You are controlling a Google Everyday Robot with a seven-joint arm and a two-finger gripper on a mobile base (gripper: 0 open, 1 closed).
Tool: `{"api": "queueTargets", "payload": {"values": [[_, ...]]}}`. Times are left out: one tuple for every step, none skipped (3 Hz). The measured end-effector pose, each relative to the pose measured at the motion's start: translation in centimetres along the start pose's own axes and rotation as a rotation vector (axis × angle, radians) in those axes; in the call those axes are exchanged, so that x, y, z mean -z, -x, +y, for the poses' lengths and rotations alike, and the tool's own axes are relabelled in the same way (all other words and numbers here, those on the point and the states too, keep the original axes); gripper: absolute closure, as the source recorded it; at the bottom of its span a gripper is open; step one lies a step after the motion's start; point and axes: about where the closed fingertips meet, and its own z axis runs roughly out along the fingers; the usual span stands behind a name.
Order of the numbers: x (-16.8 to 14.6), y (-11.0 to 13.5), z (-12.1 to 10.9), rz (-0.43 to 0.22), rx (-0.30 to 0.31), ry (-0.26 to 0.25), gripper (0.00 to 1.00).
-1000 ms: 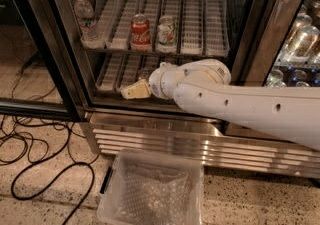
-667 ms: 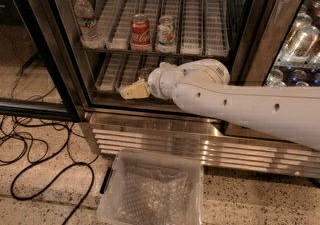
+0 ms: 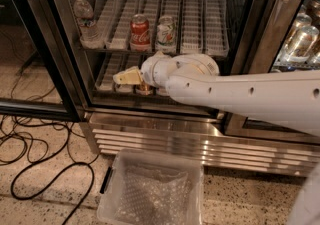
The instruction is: Pick water bottle from middle shelf of fridge
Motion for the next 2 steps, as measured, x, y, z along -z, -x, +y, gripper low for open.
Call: {"api": "queueTargets", "payload": {"values": [[-3.89,1.73,1.68,-0.062,-0.031,0.022,0.0],[-3.89,1.73,1.69,-0.062,-0.031,0.022,0.0]]}}
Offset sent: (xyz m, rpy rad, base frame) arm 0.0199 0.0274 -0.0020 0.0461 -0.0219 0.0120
